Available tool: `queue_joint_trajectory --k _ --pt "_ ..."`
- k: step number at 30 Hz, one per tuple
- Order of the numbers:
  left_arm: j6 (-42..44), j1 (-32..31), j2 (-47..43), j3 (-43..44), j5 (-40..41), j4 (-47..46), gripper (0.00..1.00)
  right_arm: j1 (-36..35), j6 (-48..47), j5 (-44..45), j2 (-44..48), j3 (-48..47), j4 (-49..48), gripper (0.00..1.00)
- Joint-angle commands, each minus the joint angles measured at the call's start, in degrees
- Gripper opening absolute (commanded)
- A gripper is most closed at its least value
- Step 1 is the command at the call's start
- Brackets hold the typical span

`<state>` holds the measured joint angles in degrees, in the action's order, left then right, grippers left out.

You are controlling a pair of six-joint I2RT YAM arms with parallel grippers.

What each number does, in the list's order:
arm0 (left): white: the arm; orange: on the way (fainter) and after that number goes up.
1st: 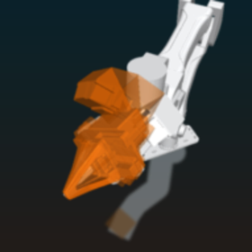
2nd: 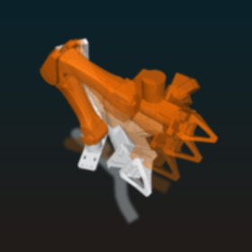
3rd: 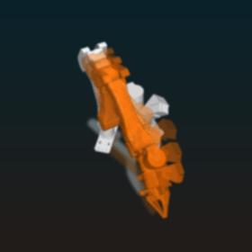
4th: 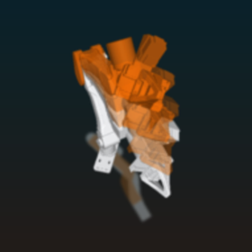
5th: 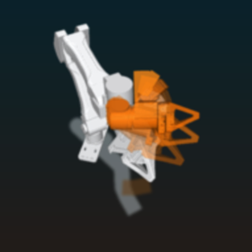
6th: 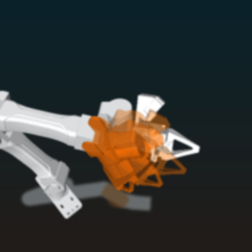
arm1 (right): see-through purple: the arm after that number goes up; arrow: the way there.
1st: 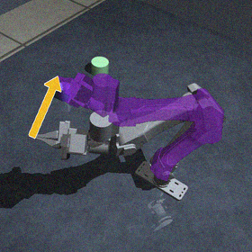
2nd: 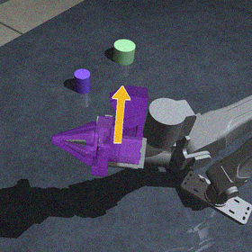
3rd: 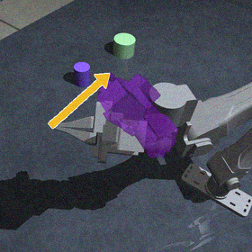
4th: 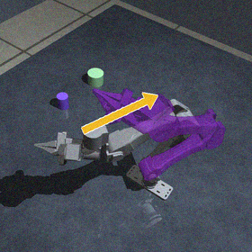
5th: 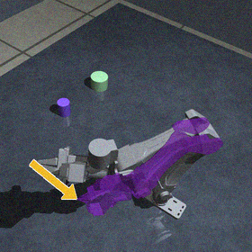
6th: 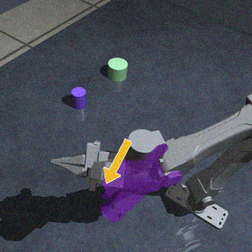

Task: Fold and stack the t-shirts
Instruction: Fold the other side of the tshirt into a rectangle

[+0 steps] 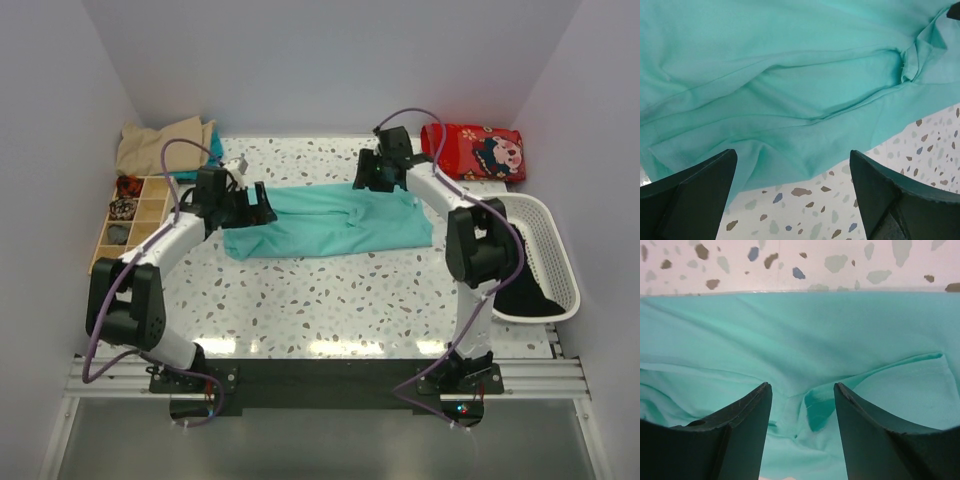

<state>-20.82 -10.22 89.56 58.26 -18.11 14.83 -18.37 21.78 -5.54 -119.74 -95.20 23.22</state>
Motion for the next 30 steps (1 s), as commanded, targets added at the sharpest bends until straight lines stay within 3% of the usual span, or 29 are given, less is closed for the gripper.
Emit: queue_joint_trajectory --k 1,9,24,30 --pt "-2.7 -0.2 -5.4 -5.1 6.8 -0.8 1.0 -0.3 -1.3 -3.5 8.1 0.3 -0.6 0.57" --pt "-12.0 -1.0 -12.2 -22.9 17.0 -9.0 1.0 -5.4 -1.6 -9.8 8.7 4.4 -1.7 0.56" --pt "-12.0 -1.6 -14.5 -27.2 25.6 -19.2 1.0 -10.3 -2.4 -10.7 0.7 4.0 -1.7 0.55" --pt "-11.6 -1.8 -14.4 -27.5 24.2 -21.2 0.82 -10.5 -2.3 -10.7 0.1 5.5 -2.0 0.54"
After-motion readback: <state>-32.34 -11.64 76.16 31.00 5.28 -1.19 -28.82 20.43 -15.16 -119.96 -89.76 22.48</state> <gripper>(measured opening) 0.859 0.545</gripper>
